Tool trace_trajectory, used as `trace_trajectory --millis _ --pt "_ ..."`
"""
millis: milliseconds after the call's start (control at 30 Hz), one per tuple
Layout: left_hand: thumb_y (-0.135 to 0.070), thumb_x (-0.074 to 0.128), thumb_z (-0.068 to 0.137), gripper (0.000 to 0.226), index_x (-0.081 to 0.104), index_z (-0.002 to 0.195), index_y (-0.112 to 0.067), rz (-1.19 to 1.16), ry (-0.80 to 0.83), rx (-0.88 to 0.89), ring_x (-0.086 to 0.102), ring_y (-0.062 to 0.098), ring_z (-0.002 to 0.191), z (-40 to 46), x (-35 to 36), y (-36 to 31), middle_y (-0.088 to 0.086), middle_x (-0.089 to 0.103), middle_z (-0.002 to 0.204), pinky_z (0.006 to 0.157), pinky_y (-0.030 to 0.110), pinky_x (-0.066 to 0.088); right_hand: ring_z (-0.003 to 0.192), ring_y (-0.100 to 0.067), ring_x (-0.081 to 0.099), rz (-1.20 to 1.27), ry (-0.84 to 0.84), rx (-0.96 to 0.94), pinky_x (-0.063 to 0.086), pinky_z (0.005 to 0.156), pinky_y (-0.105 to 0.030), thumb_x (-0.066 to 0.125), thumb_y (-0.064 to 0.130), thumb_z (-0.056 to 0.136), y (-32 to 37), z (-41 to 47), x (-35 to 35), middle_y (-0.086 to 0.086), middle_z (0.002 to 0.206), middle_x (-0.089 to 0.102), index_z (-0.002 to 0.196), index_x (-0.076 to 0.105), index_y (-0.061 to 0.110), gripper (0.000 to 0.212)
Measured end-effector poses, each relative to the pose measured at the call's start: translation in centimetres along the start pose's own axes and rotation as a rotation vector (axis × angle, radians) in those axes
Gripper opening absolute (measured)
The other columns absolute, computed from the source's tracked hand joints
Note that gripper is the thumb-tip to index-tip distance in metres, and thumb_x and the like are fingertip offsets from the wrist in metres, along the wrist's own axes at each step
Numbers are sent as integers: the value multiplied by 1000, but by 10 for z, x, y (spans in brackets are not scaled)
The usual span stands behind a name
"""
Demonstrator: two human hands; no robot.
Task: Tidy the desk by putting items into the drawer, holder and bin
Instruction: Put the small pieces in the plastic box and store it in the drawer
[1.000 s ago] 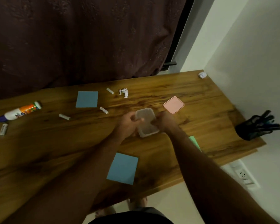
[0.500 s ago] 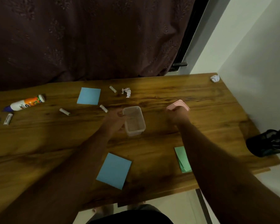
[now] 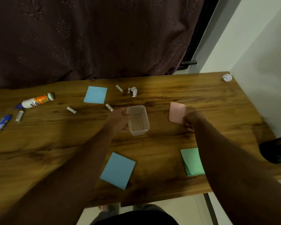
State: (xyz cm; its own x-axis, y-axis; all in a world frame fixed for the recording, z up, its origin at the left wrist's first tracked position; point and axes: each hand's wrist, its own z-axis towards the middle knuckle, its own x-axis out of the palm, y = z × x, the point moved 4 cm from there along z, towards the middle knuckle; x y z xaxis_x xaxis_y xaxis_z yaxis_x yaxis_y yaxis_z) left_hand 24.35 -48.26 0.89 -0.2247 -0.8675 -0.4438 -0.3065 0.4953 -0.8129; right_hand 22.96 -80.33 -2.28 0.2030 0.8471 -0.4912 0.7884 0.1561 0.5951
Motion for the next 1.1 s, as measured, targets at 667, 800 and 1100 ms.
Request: trace_trajectory --millis 667,800,1100 --pt "-21 57 95 39 54 133 -24 18 -3 10 66 17 82 -13 -30 17 5 65 109 61 31 59 77 -33 71 -272 -57 -165 60 73 -52 60 8 87 -5 -19 46 -19 84 70 84 64 -2 11" --pt "-18 56 94 38 57 132 -21 -17 10 4 67 17 81 -14 -35 21 5 66 107 56 27 57 76 -34 71 -360 -113 -186 61 71 -48 61 11 83 -7 -21 47 -19 86 71 85 67 -2 15" --pt "-38 58 94 37 57 129 -28 -88 30 4 66 17 81 -14 -50 29 1 67 95 66 32 58 77 -15 63 -319 -145 -517 45 59 -25 66 24 89 64 -89 95 0 83 67 90 70 15 10"
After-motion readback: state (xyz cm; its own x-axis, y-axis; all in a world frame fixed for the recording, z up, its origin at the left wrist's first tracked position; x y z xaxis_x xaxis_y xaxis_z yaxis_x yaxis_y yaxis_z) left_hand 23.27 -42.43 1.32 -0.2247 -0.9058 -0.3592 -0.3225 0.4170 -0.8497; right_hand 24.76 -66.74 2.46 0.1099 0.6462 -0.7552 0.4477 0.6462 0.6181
